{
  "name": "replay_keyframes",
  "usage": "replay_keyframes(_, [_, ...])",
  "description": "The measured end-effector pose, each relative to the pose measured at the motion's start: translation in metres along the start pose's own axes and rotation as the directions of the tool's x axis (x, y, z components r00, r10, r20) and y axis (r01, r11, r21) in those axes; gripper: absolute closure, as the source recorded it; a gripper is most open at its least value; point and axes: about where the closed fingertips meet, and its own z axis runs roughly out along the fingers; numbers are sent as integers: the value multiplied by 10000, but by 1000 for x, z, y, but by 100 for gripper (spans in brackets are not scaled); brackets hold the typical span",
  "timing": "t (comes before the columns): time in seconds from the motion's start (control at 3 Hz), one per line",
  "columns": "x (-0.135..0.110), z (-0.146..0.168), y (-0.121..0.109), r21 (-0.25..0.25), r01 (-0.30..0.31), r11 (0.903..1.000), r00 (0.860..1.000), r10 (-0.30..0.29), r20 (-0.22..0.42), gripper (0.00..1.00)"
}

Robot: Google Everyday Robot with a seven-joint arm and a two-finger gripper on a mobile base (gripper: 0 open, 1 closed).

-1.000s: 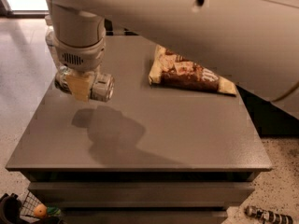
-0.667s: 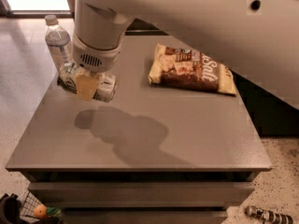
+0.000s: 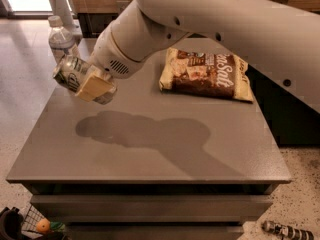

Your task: Place 7up can upright

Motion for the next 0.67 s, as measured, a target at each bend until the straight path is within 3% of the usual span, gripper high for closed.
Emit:
replay_keyframes(0.33, [-16,16,4,-603,554,9966,9857,-450,1625,100])
replay_keyframes(0.67, [-25,35,15,-1328,419,9903,9699,-84,2433,100])
